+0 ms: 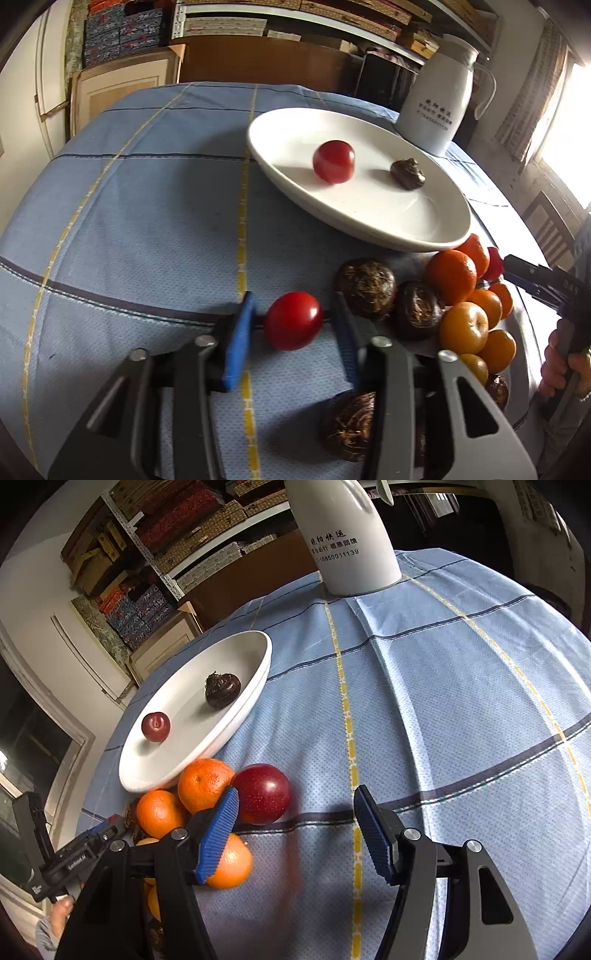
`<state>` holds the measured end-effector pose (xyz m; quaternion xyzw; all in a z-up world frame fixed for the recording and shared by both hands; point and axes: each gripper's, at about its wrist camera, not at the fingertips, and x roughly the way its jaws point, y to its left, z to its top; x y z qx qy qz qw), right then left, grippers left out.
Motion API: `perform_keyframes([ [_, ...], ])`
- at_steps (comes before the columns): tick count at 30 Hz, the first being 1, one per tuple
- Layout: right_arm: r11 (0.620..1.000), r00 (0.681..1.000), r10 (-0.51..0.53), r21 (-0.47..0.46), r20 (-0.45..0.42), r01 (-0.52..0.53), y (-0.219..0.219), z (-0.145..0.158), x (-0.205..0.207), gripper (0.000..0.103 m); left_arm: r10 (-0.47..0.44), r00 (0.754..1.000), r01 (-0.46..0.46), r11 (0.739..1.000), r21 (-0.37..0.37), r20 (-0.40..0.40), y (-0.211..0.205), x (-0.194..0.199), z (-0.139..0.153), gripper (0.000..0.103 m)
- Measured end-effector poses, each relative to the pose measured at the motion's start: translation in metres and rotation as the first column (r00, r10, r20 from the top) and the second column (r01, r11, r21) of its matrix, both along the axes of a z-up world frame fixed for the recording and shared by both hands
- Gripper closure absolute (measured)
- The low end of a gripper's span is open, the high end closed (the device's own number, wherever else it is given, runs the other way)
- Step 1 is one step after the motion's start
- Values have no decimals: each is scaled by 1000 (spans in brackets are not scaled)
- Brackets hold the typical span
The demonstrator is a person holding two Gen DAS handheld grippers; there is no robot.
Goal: Organize fruits
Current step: 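Grasp the red plum with the right tool while the left tool lifts the tomato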
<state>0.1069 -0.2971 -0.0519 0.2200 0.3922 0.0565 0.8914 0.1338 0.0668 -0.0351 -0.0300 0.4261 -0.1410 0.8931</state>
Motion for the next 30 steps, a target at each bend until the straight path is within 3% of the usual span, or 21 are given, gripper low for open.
perform_keyframes([
  [5, 999, 999, 41, 24, -7, -41, 6, -2, 8, 40, -3, 1000, 3, 1000, 12, 1, -2, 0, 0, 55],
  [10, 996, 997, 78, -45, -5, -78, 22, -1, 15, 44, -2, 1000, 2, 1000, 6, 1, -2, 0, -1, 60],
  [11, 995, 996, 89, -41, -1, -89, 24, 0, 15, 52, -1, 1000, 1, 1000, 1, 0, -1, -1, -1, 70],
  [12, 994, 995, 104, -25, 2, -104, 24, 0, 15, 62, 1, 1000, -1, 1000, -6, 1, 0, 0, -1, 74],
  [13, 992, 992, 122, -10, 10, -122, 24, 1, 14, 64, 2, 1000, -2, 1000, -11, 3, 1, -1, 0, 74],
  [17, 990, 991, 130, -50, 16, -129, 29, 3, 13, 64, -9, 1000, 9, 1000, 0, 20, -1, -4, 2, 74],
  [25, 987, 990, 139, 82, -18, -138, 21, -7, 18, 62, -11, 1000, 11, 1000, -16, -3, 0, -1, -1, 73],
  [30, 989, 989, 147, 37, -9, -146, 24, -5, 13, 65, -11, 1000, 11, 1000, -23, 1, 1, -1, -1, 73],
])
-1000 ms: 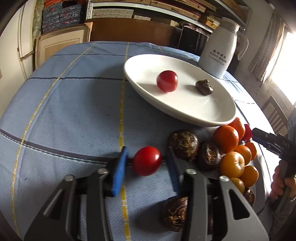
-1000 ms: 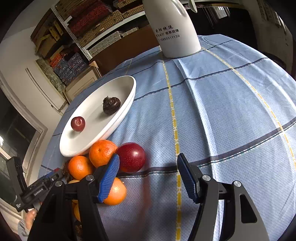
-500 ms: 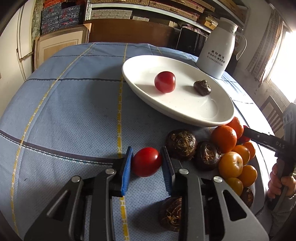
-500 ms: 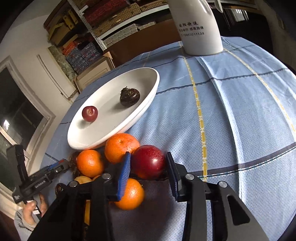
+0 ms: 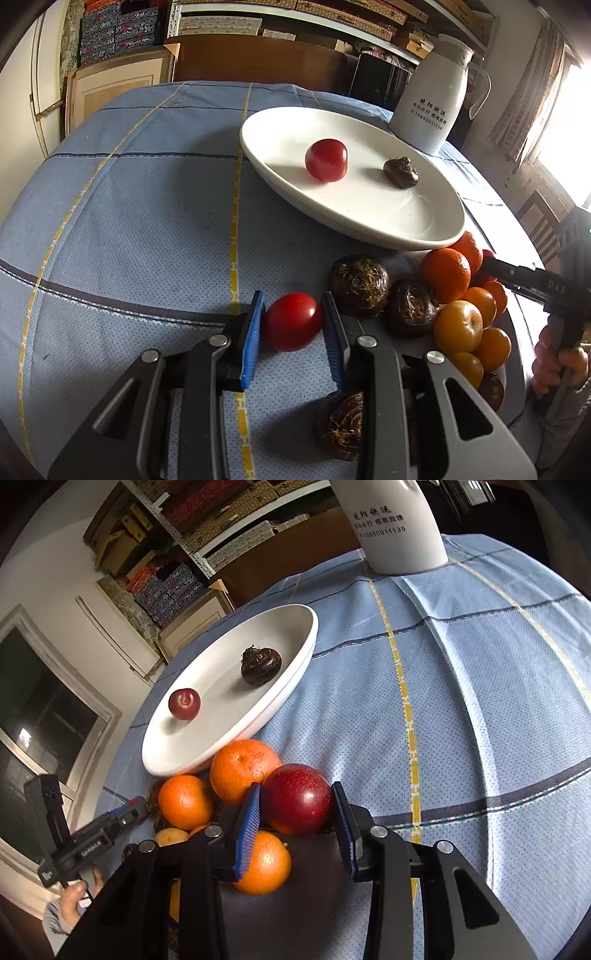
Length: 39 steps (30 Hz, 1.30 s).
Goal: Organize fruits
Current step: 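Grasp the red plum with the right tool while the left tool lifts the tomato, then release the tomato onto the plate with the left tool while the right tool releases the plum there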
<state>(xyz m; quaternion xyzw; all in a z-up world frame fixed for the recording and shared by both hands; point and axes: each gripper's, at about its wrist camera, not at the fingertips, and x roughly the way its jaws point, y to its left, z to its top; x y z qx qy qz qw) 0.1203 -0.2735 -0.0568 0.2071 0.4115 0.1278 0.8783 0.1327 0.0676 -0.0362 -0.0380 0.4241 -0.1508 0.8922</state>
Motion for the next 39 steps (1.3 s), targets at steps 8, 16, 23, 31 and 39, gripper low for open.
perform_keyframes([
  [8, 997, 996, -73, 13, 42, 73, -19, 7, -7, 65, 41, 989, -43, 999, 15, 143, 3, -20, 20, 74],
  [16, 996, 975, -85, -11, 204, 90, -12, 44, -18, 65, 81, 967, -85, 996, 6, 242, -2, -13, 54, 74],
  [23, 999, 979, -31, -7, 202, 33, 26, 68, 38, 65, 48, 967, -60, 997, 42, 252, -44, 38, 70, 74],
  [31, 999, 984, -27, -18, 178, 30, 38, 51, 57, 43, -34, 970, -2, 989, 146, 241, -74, 54, 50, 33],
  [39, 996, 976, -88, -14, 201, 93, 20, 53, 40, 37, 48, 964, -76, 992, 99, 261, -46, 42, 54, 24],
])
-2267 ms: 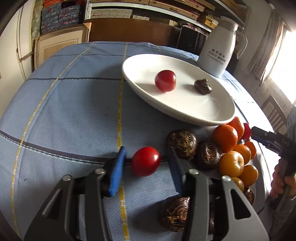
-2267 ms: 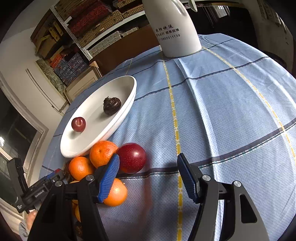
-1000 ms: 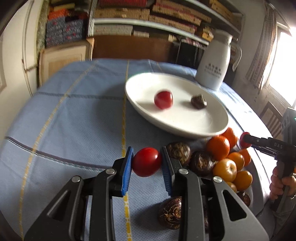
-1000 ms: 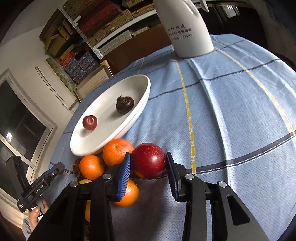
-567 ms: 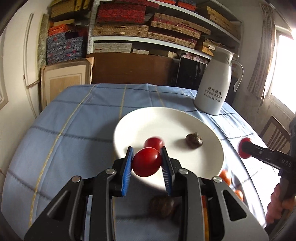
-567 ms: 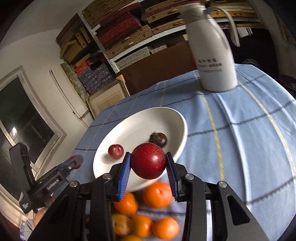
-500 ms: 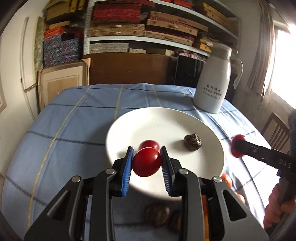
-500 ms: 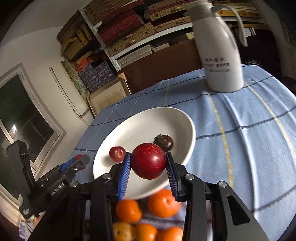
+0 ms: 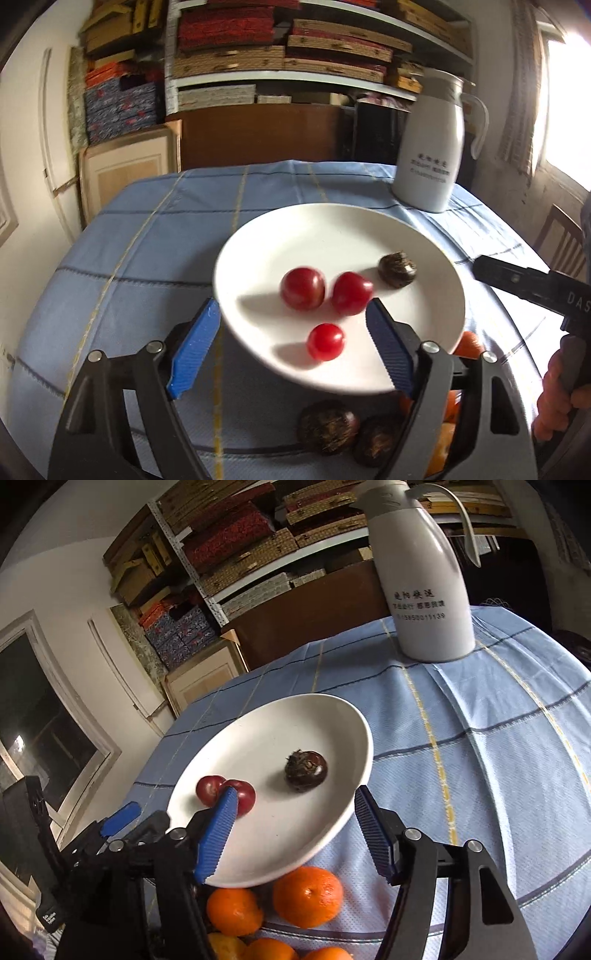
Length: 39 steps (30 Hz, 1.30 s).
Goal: Organize fruits
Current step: 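Release the tomato onto the plate with the left tool while the right tool releases the plum there, then grasp a dark water chestnut with the left tool while the right tool grasps an orange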
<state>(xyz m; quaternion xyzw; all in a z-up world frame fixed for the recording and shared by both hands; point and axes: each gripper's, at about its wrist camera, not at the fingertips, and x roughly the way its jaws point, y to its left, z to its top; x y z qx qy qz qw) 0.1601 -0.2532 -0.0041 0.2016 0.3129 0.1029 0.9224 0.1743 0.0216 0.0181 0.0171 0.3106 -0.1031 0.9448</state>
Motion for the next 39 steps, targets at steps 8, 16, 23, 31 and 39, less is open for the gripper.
perform_keyframes([
  [8, 997, 997, -63, 38, -40, 65, -22, -11, -11, 26, 55, 998, -57, 996, -74, -26, 33, -17, -6, 13],
  [16, 990, 992, -103, 93, -70, 109, -40, -19, -31, 20, 0, 999, 0, 1000, 13, -46, 24, -45, -21, 9],
  [23, 993, 994, -86, 78, -70, 92, -36, -22, -45, 19, -38, 996, 45, 996, 81, -86, 9, -47, -32, 8],
  [31, 996, 995, -73, 46, -73, 76, -28, -22, -46, 18, -37, 980, 55, 994, 91, -197, 9, -30, -47, 4],
  [39, 995, 994, -82, 49, -76, 86, -31, -23, -45, 18, 125, 978, -93, 978, 188, -166, 34, -29, -46, 4],
])
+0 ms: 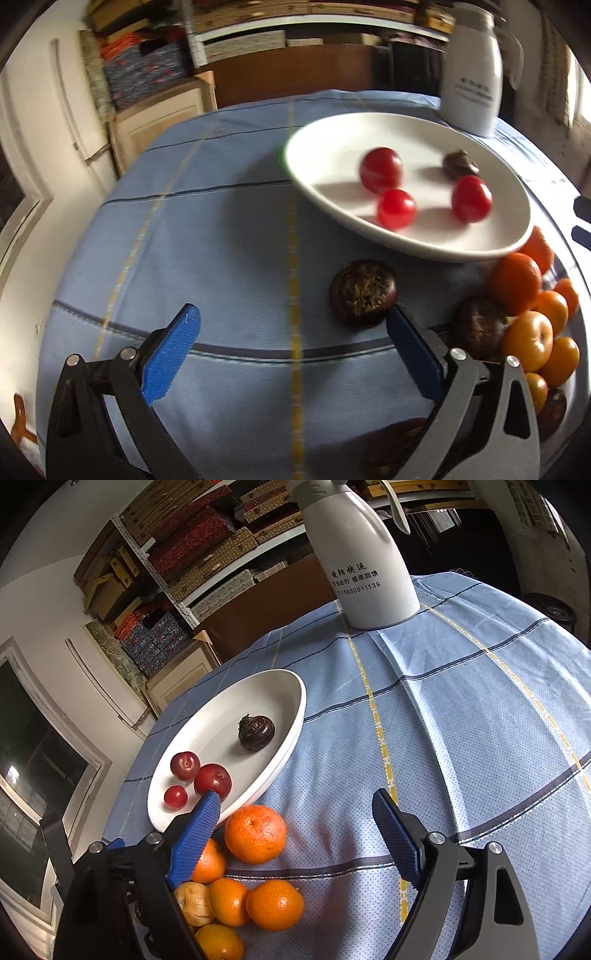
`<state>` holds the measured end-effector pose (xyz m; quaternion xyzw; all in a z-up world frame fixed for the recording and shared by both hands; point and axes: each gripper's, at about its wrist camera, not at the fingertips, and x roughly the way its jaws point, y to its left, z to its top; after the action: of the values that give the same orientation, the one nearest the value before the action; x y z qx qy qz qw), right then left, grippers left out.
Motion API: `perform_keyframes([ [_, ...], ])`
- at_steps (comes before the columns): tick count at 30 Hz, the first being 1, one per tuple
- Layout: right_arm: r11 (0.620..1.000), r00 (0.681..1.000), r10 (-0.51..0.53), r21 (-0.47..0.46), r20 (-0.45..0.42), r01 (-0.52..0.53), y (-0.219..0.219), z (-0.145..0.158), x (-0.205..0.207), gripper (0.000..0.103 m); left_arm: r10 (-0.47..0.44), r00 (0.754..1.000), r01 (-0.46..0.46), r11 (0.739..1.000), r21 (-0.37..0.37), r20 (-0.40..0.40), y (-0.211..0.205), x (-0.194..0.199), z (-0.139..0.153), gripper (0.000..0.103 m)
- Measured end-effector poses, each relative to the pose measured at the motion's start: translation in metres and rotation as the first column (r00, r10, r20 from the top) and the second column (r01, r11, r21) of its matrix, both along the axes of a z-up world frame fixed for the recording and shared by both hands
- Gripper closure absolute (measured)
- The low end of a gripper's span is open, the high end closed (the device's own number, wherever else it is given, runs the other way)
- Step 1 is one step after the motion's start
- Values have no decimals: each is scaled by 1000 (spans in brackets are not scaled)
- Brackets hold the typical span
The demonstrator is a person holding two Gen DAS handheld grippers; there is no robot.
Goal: Organize fruits
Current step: 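Grasp a dark water chestnut with the left tool while the right tool grasps an orange, then place the water chestnut on the plate with the left tool while the right tool places the orange there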
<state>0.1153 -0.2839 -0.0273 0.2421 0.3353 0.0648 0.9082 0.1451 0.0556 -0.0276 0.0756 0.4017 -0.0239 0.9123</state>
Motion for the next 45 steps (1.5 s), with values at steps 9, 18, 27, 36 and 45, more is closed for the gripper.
perform_keyframes([
  [9, 991, 994, 108, -82, -3, -108, 22, 1, -4, 18, -104, 994, 105, 991, -81, 14, -7, -1, 5, 4],
  [18, 979, 986, 162, -118, -31, -164, 38, -4, -4, 29, -174, 984, 171, 979, -109, -22, -19, 7, 1, 31],
  [27, 948, 979, 180, -248, -91, -198, 61, -14, 12, 42, -209, 976, 195, 965, -177, -64, -24, 15, -6, 43],
  [36, 943, 971, 218, -235, -101, -236, 67, -18, 9, 58, -214, 975, 201, 962, -186, -57, -23, 11, -6, 62],
  [45, 970, 984, 167, -171, -54, -174, 43, -8, -2, 58, -122, 991, 129, 969, -210, 44, 1, -4, 13, 62],
])
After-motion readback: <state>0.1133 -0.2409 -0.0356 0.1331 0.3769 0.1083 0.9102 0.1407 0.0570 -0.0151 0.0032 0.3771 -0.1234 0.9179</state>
